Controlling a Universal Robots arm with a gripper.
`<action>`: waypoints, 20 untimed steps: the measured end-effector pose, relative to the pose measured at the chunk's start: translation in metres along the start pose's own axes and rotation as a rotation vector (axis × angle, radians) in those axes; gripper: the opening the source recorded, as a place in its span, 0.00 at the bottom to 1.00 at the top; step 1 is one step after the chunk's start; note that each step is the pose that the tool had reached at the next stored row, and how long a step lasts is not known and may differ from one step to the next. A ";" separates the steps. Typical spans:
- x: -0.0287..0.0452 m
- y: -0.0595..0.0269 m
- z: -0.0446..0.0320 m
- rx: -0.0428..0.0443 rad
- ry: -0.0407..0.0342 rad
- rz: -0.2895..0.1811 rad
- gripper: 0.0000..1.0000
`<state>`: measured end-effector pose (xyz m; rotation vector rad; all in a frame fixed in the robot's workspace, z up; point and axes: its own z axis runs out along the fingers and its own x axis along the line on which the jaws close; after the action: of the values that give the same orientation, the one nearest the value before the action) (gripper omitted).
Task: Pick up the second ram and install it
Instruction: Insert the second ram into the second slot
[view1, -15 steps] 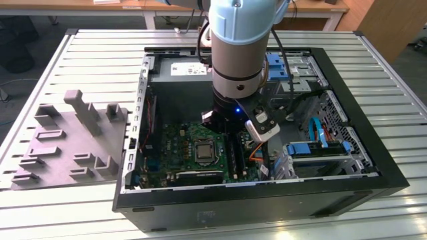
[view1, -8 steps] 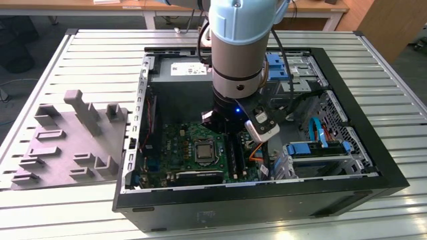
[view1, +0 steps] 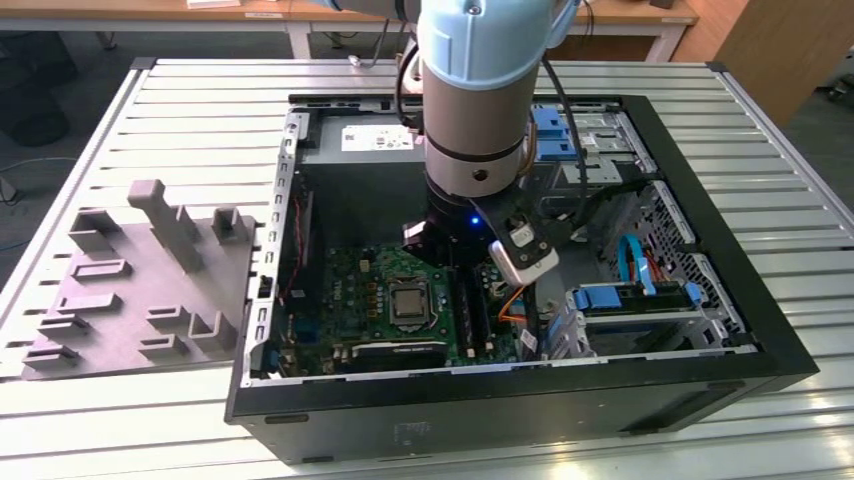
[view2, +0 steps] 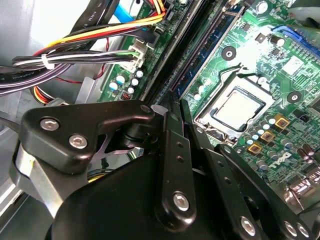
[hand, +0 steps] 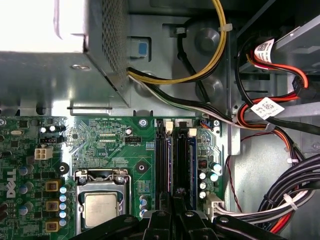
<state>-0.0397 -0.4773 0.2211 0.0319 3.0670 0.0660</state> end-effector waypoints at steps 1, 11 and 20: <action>0.0000 0.0000 0.0002 0.0000 0.0000 0.000 0.13; 0.0006 -0.0002 0.0029 0.0001 0.0001 0.000 0.13; 0.0008 -0.0002 0.0067 -0.0003 -0.0001 0.000 0.13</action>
<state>-0.0400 -0.4773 0.2144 0.0320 3.0669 0.0665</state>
